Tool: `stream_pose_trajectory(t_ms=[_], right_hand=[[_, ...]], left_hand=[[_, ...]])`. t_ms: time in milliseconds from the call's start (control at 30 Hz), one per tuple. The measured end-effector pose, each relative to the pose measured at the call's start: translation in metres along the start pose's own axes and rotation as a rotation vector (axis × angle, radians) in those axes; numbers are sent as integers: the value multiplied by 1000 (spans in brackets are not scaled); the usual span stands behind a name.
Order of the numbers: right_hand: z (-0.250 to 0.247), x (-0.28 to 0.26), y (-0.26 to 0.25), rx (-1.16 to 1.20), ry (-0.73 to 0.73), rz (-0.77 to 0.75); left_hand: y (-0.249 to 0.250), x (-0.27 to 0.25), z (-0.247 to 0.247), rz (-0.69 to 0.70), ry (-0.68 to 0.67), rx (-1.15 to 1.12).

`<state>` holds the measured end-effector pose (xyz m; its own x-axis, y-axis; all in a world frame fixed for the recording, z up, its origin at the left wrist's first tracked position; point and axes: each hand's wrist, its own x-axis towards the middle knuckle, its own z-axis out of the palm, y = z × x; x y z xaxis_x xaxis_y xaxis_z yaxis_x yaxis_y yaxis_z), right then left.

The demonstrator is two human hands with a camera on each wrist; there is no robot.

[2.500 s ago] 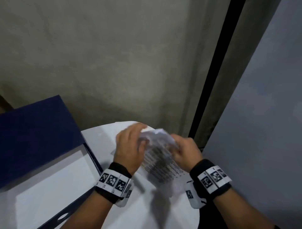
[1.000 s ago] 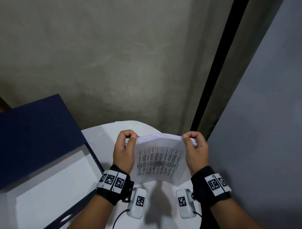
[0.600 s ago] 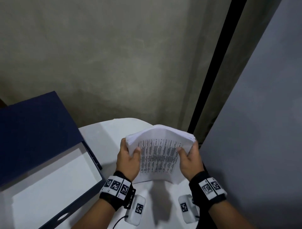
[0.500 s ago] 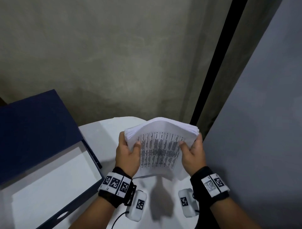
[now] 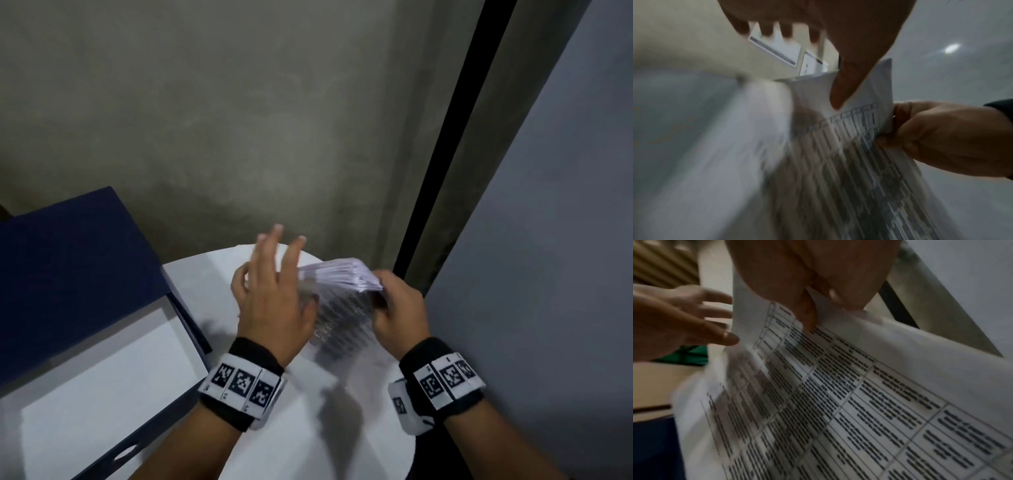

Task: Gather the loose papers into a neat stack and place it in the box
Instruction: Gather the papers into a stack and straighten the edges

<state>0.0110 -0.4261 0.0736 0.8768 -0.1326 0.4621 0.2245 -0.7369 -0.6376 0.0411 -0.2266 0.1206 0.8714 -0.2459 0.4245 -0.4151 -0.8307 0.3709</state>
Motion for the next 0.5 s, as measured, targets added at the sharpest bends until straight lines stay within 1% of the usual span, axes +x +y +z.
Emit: stream_pose_trajectory(t_ms=[33,100,133,167,200,233,267,300,333,367,400,433,467,500], right_hand=[[-4,4,-6,-45,-60,-66],[-12,10,-13,-105,-159,-143],[-15,11,-14,-121,-172,-168],[-19,11,-12,-141,-148,-184],[-24,10,-7,-176,-87,-178],[-30,7,3,-211,-5,-137],[-37,1,15,-233,91,-45],[-44,-6,28,-200,196,80],[-51,-15,43,-84,301,225],[-58,-22,54,118,383,375],[-63,-28,63,374,423,511],[-66,-33,72,612,418,611],[-68,-37,80,776,370,680],[-71,-39,85,876,286,722]], left_hand=[[1,5,-2,27,-98,-37],[-3,11,0,-2,-245,-220],[-7,11,3,-29,-265,-302],[-11,10,7,-56,-252,-359],[-15,8,10,-80,-226,-407],[-18,5,13,-106,-200,-462],[-20,3,16,-145,-182,-540],[-23,1,17,-194,-172,-632],[-26,-1,18,-252,-174,-725],[-30,-3,19,-313,-178,-821],[-34,-4,20,-373,-183,-916],[-37,-5,21,-423,-187,-993],[-39,-6,24,-458,-195,-1043],[-41,-7,28,-480,-199,-1063]])
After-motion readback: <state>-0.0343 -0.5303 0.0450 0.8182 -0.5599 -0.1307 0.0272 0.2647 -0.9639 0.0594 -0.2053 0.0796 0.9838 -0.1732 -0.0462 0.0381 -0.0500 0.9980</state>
